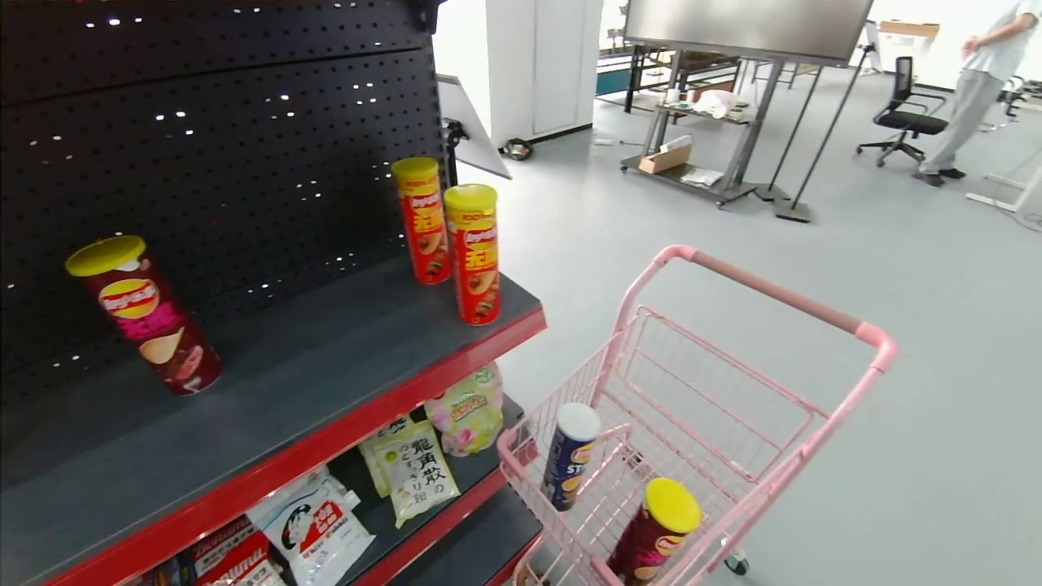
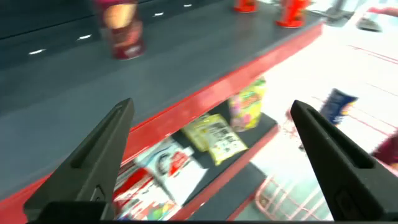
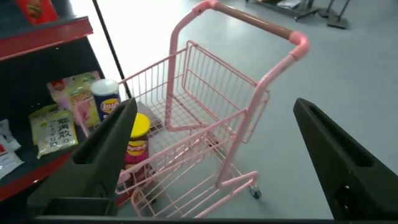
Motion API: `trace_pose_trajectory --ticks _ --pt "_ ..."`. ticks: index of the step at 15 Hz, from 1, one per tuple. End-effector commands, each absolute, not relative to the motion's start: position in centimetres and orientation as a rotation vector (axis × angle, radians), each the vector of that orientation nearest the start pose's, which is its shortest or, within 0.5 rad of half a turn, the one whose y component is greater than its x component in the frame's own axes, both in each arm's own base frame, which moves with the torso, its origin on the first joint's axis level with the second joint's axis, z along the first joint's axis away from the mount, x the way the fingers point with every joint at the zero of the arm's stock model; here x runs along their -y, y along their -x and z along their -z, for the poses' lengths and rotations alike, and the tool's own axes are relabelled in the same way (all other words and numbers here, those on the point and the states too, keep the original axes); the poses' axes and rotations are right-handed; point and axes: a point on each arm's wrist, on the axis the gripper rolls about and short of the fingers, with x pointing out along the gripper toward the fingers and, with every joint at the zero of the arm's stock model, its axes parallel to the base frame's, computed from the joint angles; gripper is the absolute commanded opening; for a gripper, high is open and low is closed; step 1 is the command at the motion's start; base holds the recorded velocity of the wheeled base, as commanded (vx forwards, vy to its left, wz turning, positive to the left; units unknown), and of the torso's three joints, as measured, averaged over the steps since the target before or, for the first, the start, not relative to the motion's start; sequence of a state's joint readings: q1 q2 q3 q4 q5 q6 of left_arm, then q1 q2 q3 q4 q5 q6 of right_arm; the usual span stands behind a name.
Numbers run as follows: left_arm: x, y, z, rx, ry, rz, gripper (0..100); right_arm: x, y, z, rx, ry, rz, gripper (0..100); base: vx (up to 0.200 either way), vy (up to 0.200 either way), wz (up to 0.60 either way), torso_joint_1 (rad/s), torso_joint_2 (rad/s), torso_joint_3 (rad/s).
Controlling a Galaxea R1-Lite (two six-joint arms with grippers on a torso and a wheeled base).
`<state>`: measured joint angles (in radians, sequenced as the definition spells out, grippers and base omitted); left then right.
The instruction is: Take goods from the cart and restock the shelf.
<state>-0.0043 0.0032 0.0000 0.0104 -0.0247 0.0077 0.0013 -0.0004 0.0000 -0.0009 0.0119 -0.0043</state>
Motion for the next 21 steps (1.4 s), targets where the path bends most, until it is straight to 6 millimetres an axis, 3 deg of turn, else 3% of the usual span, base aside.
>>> trace_pose_trajectory --ticks 1,4,21 --pt "0.04 2.25 -7.45 -0.015 -0.008 0.029 100 -0.02 2.28 -7.56 0.002 0.006 -0.014 100 0.0 0.0 0.0 0.0 0.0 0.0" --pt "0.04 2.25 -7.45 -0.015 -0.008 0.029 100 -0.02 2.28 -7.56 0.002 0.005 -0.014 100 0.0 0.0 0.0 -0.022 0.03 0.027" --pt "0.04 2.25 -7.45 -0.015 -0.006 0.028 100 -0.03 2.28 -7.56 0.002 0.005 -0.015 100 0.0 0.0 0.0 -0.141 0.34 0.196"
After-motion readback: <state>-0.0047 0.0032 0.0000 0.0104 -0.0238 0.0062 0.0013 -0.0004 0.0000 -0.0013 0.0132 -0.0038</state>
